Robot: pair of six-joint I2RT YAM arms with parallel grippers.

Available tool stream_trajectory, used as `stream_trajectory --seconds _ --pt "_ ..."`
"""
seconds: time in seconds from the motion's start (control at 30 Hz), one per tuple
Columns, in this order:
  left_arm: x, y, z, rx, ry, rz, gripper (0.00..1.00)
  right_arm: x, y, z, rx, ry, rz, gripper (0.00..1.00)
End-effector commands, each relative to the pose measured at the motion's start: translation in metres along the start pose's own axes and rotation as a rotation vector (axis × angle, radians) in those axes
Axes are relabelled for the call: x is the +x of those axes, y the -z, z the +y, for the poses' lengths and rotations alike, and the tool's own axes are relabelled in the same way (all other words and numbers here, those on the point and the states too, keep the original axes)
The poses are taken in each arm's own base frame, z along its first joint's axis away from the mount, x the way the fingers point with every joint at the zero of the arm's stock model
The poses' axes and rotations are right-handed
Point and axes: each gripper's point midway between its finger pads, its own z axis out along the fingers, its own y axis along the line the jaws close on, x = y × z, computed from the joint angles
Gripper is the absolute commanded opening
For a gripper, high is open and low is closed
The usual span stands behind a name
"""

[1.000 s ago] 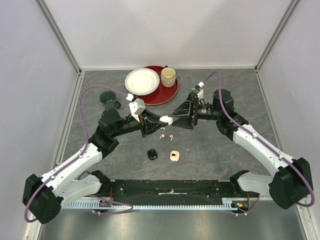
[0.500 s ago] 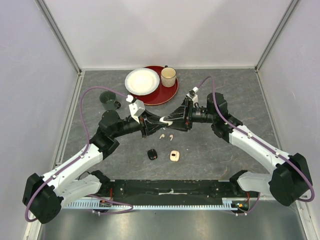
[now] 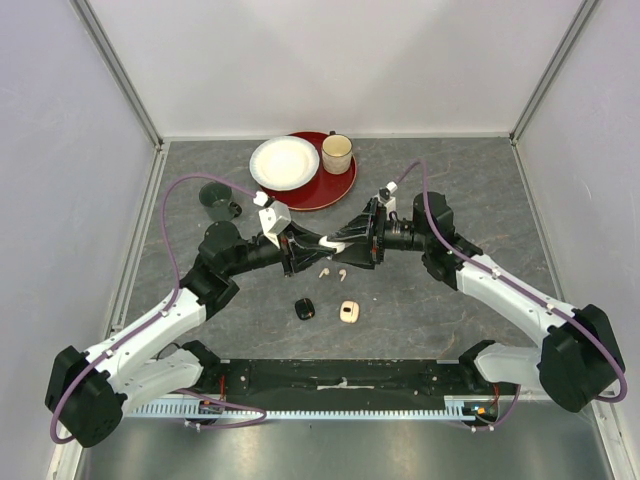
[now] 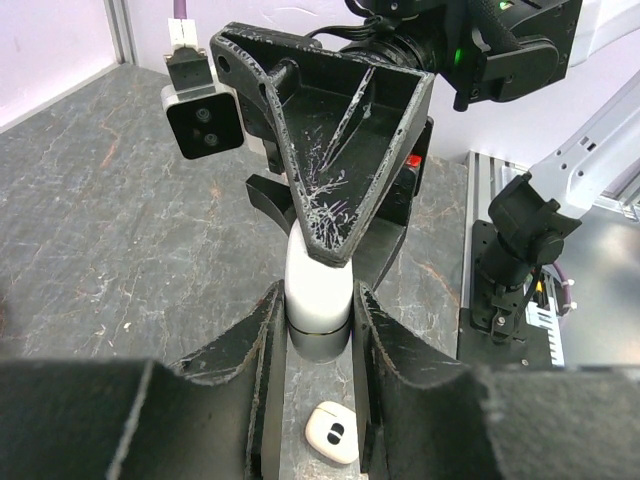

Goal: Insert the wireless bluetooth earbuds into the charging case
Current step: Pick up the charging case at the center of the board.

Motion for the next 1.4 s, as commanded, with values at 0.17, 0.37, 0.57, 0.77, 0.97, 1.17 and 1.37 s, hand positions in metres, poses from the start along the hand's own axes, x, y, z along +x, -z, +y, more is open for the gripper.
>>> stream_trajectory --seconds 0.17,0.37,0.57,0.77,0.97,1.17,1.37 --pt "-0.011 0.001 -0.003 0.021 -0.071 -0.032 0.02 -0.006 0.001 0.004 -0.046 -0.075 -0.050 0.63" --pt "-0.009 0.001 -0.003 0.022 -0.071 -0.029 0.02 -0.006 0.003 0.006 -0.070 -0.107 -0.060 0.58" --pt "-0.008 0.001 -0.004 0.025 -0.060 -0.027 0.02 -0.005 0.004 0.011 -0.095 -0.116 -0.051 0.35" --pt "-0.012 -0.002 0.002 -0.015 0.003 -0.041 0.18 -0.002 0.006 0.015 -0.140 -0.127 -0.037 0.13" --pt "-0.016 0.002 0.005 -0.057 0.055 -0.095 0.55 -0.004 0.008 0.018 -0.169 -0.137 -0.054 0.05" --pt "-0.022 0.007 -0.001 -0.041 0.063 -0.187 0.58 -0.003 0.011 0.026 -0.228 -0.165 -0.045 0.01" --pt "-0.018 0.004 -0.004 -0.006 0.066 -0.196 0.57 -0.001 0.012 0.027 -0.243 -0.182 -0.022 0.01"
